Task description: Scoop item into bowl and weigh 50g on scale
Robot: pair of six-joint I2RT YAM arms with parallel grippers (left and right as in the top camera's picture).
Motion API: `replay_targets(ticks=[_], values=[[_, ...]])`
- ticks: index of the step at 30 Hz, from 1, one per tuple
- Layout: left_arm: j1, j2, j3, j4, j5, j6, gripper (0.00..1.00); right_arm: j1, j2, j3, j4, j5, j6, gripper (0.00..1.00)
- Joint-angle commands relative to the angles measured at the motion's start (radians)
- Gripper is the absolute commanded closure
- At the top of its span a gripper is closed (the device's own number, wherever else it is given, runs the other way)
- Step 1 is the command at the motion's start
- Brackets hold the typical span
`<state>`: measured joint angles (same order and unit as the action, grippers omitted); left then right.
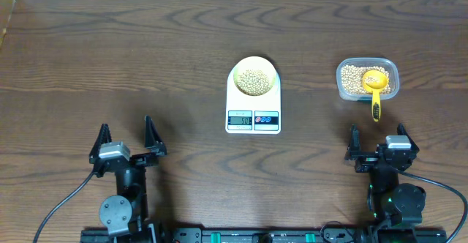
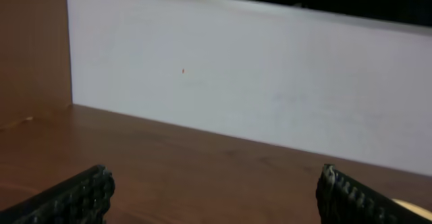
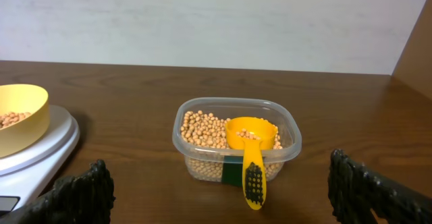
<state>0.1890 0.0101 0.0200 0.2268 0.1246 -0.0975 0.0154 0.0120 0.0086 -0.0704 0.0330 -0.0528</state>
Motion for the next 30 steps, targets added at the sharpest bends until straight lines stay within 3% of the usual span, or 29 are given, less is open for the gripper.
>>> replay_targets(ticks=[1, 6, 13, 16, 22, 27, 30], values=[[0.004, -0.008, -0.016, 0.018, -0.009, -0.027, 0.02, 0.005, -0.006, -0.003, -0.002, -0.002, -0.008, 0.01], [-0.018, -0.008, -0.016, -0.048, -0.008, -0.099, 0.02, 0.005, -0.006, -0.003, -0.002, -0.002, -0.008, 0.01], [-0.078, -0.008, -0.016, -0.229, -0.008, -0.088, 0.02, 0.005, -0.006, -0.003, -0.002, -0.002, -0.008, 0.01], [-0.096, -0.008, -0.016, -0.282, -0.008, -0.030, 0.02, 0.005, -0.006, -0.003, -0.002, -0.002, -0.008, 0.01], [-0.102, -0.008, -0.016, -0.291, -0.014, 0.100, 0.02, 0.005, -0.006, -0.003, -0.002, -0.002, -0.008, 0.01], [-0.102, -0.008, -0.016, -0.291, -0.018, 0.096, 0.02, 0.005, -0.006, -0.003, -0.002, -0.002, -0.008, 0.01], [-0.101, -0.008, -0.016, -0.293, -0.035, 0.020, 0.02, 0.005, -0.006, -0.003, -0.002, -0.002, -0.008, 0.01]])
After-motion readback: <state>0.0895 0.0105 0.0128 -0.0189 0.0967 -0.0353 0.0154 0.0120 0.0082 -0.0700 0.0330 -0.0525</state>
